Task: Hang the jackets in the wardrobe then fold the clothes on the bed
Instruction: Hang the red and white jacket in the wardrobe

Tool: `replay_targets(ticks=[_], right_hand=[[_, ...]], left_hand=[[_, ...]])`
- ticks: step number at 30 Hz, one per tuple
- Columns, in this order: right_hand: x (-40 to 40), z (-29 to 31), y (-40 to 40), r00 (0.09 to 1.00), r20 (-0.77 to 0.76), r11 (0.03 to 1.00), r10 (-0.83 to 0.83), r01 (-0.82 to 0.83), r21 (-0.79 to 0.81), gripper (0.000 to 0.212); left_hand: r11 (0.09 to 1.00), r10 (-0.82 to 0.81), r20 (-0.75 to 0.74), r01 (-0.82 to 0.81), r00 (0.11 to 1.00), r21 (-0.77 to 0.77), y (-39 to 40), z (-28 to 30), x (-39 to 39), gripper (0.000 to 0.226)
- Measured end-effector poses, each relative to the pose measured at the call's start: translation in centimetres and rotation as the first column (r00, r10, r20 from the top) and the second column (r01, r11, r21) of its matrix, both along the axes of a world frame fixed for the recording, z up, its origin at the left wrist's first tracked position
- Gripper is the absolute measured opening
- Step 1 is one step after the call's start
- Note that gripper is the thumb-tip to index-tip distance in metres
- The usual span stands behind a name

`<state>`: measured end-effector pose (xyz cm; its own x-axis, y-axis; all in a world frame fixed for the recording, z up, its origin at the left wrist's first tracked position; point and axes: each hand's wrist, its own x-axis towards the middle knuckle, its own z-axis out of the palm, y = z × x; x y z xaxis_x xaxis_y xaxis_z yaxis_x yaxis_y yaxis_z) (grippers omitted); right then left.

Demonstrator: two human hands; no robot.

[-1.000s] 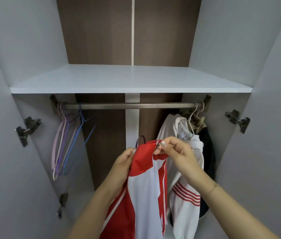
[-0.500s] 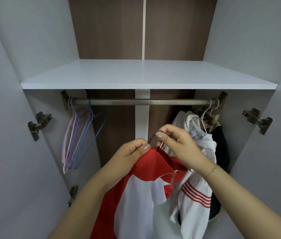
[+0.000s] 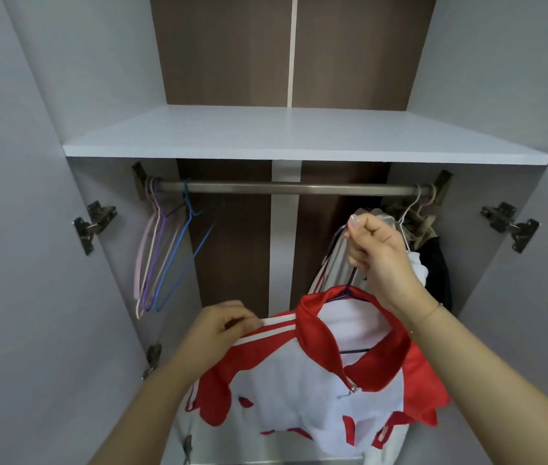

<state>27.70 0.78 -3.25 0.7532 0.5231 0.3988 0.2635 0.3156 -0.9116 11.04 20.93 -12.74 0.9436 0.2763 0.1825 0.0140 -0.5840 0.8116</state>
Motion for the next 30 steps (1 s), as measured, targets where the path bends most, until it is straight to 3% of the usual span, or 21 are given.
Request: replay_targets(ticks=[5, 9, 11, 14, 16, 19, 22, 26, 28, 30], right_hand=[[-1.8, 0.6, -2.5, 0.984, 0.178, 0.989, -0.011, 0.036, -0.142, 0.029], [-3.1, 0.1, -4.0, 0.986, 0.161, 0.985, 0.038, -0.01, -0.173, 0.03], [-3.5, -0.2, -4.7, 0.989, 0.15, 0.989, -0.018, 0.04, -0.145, 0.031], [-3.9, -0.4, -4.7, 0.99, 0.079, 0.988, -0.12, 0.127, -0.085, 0.031], [-4.0, -0.7, -4.3, 0.985, 0.007, 0.983, -0.172, 0.172, -0.059, 0.031], [-4.3, -0.7, -3.9, 0.975, -0.092, 0.98, -0.201, 0.2, -0.023, 0.032], [-4.6, -0.4, -3.8, 0.971, -0.117, 0.978, -0.21, 0.209, -0.019, 0.031], [-3.8, 0.0, -5.1, 0.986, -0.038, 0.984, -0.163, 0.159, -0.085, 0.026], [-3.2, -0.7, -6.8, 0.996, 0.035, 0.972, -0.08, 0.086, -0.219, 0.025], [-2.6, -2.6, -9.3, 0.981, 0.184, 0.847, -0.055, 0.144, -0.512, 0.047]], left_hand=[[0.975, 0.218, 0.138, -0.211, 0.966, -0.063, -0.8, -0.8, 1.3, 0.017], [0.843, 0.514, 0.189, -0.452, 0.836, -0.293, 0.4, -0.9, 1.8, 0.02], [0.882, 0.466, 0.122, -0.447, 0.877, -0.151, 1.1, -0.9, 2.1, 0.021], [0.972, 0.171, -0.048, -0.16, 0.984, 0.173, -0.6, -1.1, 2.4, 0.033], [0.98, -0.001, -0.082, 0.017, 0.997, 0.196, -3.2, -1.2, 2.2, 0.05], [0.963, -0.039, -0.094, 0.063, 0.995, 0.263, -5.6, -1.6, 2.8, 0.056], [0.964, -0.042, -0.016, 0.045, 0.999, 0.261, -6.7, -1.2, 4.1, 0.028], [0.985, -0.077, 0.081, 0.063, 0.994, 0.158, -7.2, -1.0, 5.7, 0.018], [0.991, -0.052, 0.094, 0.04, 0.994, 0.128, -6.8, -0.8, 6.6, 0.018], [0.998, -0.017, 0.104, 0.01, 0.994, 0.067, -5.9, -0.3, 7.5, 0.019]])
